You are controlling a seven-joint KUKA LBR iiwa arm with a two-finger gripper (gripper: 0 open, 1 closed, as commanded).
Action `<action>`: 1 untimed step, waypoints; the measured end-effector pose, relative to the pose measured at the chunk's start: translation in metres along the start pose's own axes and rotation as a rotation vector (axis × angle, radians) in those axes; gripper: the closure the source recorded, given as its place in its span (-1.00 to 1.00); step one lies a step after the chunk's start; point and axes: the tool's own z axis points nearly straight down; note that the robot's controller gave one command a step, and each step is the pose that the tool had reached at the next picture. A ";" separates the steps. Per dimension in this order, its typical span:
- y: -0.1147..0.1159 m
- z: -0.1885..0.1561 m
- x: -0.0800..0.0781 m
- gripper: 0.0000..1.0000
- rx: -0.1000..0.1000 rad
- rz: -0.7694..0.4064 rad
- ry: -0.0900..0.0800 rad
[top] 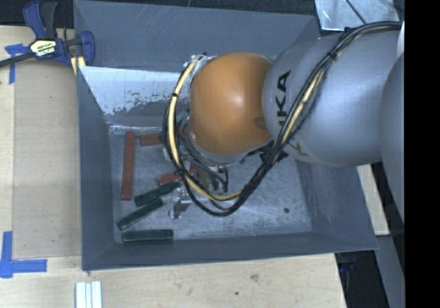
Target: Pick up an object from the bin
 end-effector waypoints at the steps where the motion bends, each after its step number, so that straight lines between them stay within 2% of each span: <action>1: 0.000 0.001 -0.001 -1.00 0.000 -0.002 0.000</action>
Offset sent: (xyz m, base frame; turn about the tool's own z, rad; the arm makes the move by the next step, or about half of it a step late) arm -0.0028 0.0112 -0.0716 -0.2405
